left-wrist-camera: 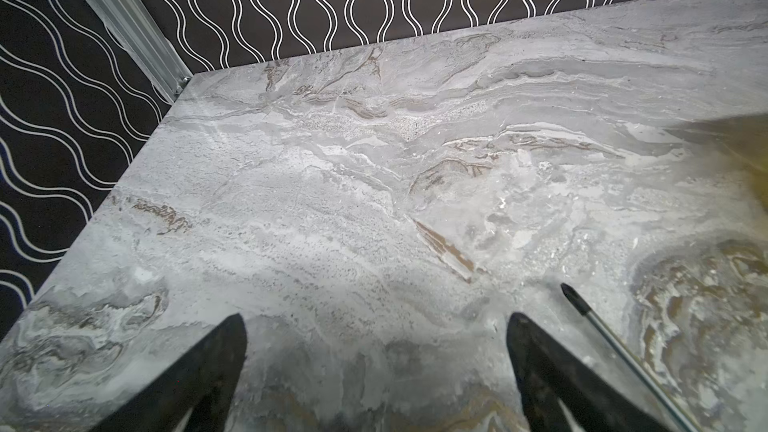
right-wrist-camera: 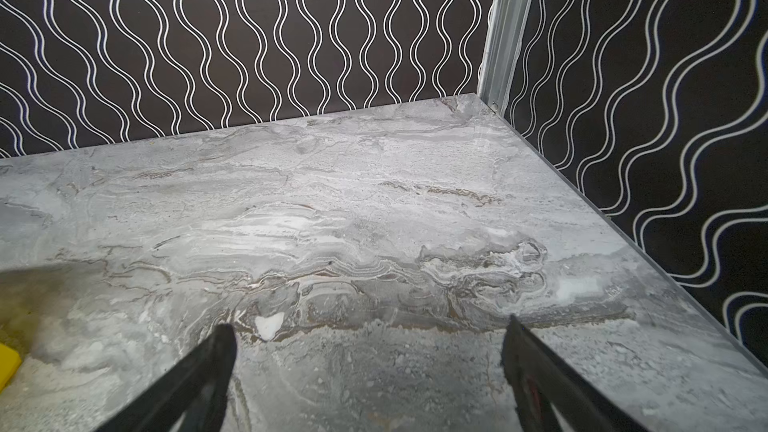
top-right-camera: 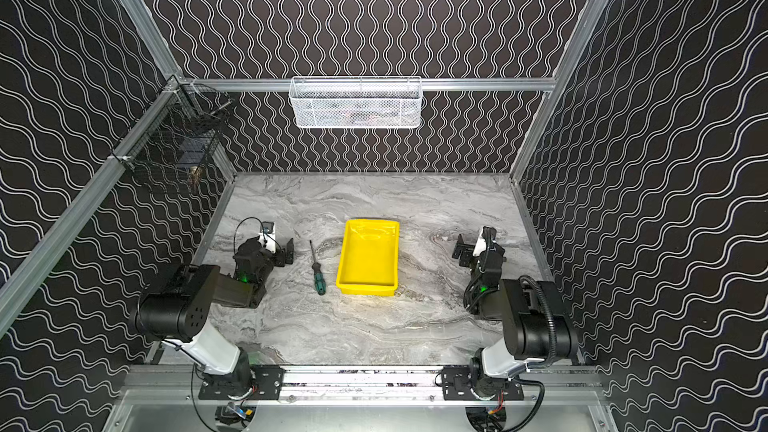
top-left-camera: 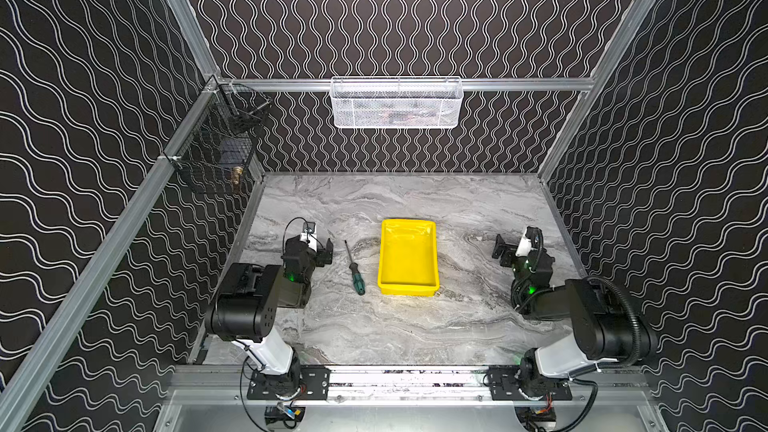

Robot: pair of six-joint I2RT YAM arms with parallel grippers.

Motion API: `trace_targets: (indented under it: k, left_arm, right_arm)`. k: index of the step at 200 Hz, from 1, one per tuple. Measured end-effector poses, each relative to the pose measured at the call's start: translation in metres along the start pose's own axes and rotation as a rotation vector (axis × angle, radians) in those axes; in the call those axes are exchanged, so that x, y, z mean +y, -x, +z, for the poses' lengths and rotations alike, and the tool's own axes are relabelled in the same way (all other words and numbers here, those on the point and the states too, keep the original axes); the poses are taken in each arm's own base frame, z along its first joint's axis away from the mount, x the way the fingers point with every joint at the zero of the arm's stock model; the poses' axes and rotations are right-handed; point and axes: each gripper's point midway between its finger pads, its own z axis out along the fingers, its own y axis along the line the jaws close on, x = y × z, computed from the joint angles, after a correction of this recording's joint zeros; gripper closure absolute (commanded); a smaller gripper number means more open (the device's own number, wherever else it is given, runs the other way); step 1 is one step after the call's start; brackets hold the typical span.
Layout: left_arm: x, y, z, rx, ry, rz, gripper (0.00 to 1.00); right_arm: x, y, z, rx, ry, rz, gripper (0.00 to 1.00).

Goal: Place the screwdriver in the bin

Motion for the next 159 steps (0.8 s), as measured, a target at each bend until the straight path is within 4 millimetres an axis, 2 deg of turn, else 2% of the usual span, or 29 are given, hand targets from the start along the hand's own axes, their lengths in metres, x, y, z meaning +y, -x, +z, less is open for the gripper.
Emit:
trace_targets:
  k: [159]
  left_arm:
    - [0.0015,-0.0003,-0.0001,0.001,0.009,0.000,0.01]
  right_arm:
    - [0.0000,0.0000,0.0000,0.000,0.000,0.000,0.00]
